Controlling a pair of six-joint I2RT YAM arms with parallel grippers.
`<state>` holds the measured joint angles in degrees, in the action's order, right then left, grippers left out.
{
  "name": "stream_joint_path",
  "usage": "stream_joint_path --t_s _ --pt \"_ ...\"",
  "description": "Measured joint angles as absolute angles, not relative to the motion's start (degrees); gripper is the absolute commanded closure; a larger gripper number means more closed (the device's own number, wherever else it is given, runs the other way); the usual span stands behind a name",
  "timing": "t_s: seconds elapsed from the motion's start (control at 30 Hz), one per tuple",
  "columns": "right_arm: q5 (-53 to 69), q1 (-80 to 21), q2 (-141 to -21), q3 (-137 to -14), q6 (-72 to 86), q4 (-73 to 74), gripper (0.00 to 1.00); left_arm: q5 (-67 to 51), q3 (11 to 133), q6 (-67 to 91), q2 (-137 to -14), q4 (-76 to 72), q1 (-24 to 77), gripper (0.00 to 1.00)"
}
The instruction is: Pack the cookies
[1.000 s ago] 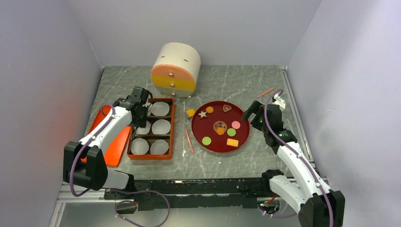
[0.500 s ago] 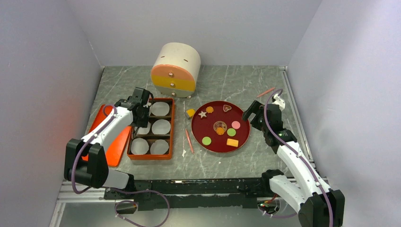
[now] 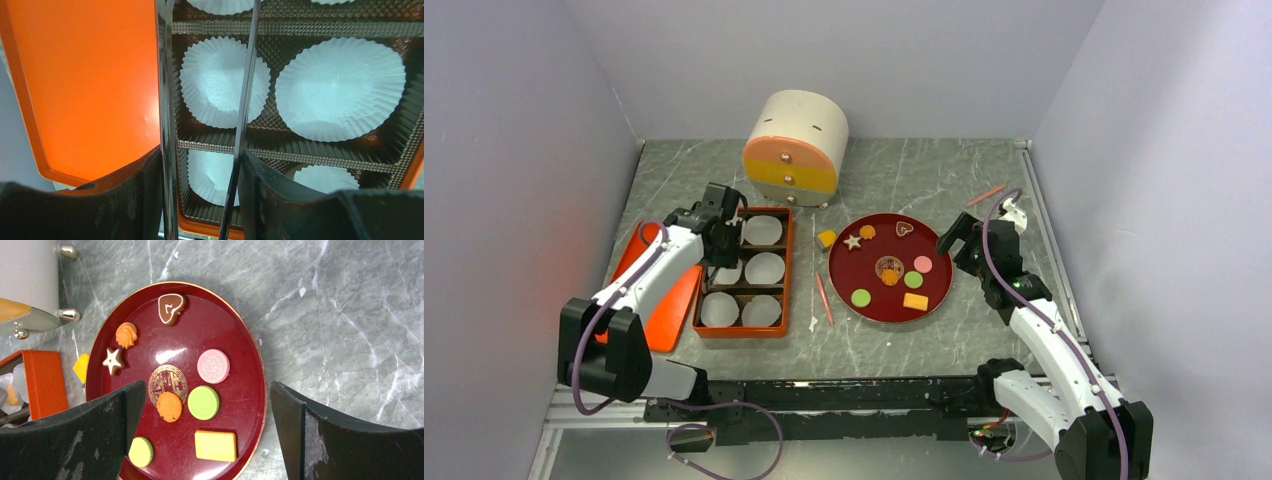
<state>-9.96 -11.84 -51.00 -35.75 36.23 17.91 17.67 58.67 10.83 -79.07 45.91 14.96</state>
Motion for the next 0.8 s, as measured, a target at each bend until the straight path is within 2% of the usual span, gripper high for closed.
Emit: stream_joint_path --t_s 0.27,0.47,0.8 --pt "-10.2 -11.8 -50.9 -36.4 36.2 18.3 0.0 14.2 63.4 10.5 -74.7 48.1 14.9 0.54" --pt "-11.2 -11.8 -50.6 -37.0 36.2 18.6 0.0 6.6 64.8 8.9 -70.6 48.6 15.6 0.54" --pt "-14.0 -11.8 -50.1 -37.6 35.9 20.5 0.0 -1.3 65.0 6.9 -69.2 48.9 27.3 0.53"
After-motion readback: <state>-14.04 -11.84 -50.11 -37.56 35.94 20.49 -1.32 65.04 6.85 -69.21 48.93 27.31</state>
